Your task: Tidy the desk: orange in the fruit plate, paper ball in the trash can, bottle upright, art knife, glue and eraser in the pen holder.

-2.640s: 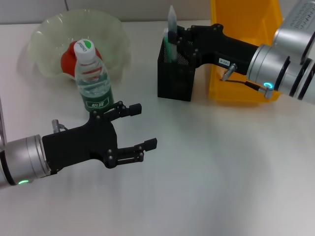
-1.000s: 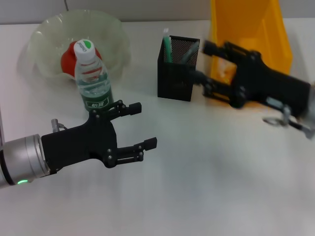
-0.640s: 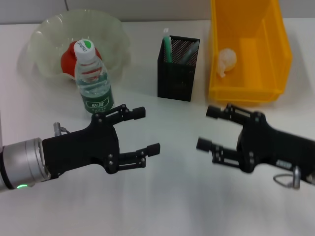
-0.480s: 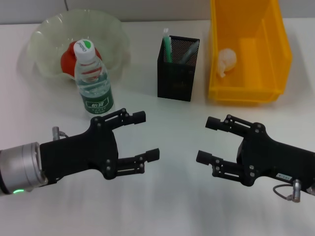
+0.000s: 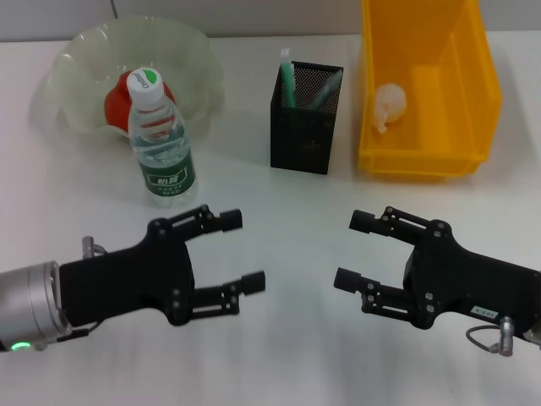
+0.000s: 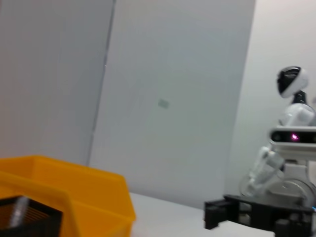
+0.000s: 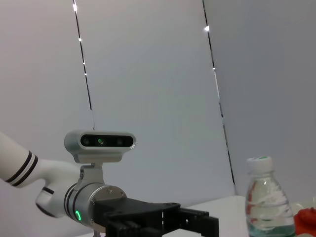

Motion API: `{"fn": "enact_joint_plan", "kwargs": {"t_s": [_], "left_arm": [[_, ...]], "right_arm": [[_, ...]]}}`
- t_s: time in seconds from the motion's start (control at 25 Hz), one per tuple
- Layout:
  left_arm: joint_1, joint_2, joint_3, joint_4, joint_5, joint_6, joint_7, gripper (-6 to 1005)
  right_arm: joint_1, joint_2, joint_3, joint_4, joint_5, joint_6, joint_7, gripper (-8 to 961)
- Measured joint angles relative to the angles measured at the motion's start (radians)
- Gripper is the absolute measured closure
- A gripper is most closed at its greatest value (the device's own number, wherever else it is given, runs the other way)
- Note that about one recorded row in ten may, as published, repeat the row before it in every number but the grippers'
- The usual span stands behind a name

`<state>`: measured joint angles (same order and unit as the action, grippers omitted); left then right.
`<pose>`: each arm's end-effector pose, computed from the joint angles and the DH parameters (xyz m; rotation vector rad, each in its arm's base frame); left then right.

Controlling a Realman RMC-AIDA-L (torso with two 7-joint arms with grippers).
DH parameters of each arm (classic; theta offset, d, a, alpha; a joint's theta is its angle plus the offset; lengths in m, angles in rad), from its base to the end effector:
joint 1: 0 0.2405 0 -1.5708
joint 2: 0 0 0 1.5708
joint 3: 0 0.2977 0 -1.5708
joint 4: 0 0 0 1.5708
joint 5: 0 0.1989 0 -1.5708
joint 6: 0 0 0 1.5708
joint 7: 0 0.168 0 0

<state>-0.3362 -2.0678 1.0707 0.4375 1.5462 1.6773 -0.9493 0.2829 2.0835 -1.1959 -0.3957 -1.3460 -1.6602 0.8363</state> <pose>-0.2834 0.2586 -0.0737 -2.7319 -0.3735 -1.0645 0.2817 0.2461 -0.0804 -2.6092 0.3470 1.1464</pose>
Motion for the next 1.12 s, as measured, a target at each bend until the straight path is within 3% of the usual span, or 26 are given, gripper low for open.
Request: {"fn": "enact_joint_plan", "kwargs": {"t_s": [1.12], "left_arm": [[-0.001, 0.000, 0.013, 0.001, 0.035, -0.027, 0.015, 166]], "right_arm": [[0.034, 0.001, -0.013, 0.010, -0.061, 0.060, -0.001, 212]]}}
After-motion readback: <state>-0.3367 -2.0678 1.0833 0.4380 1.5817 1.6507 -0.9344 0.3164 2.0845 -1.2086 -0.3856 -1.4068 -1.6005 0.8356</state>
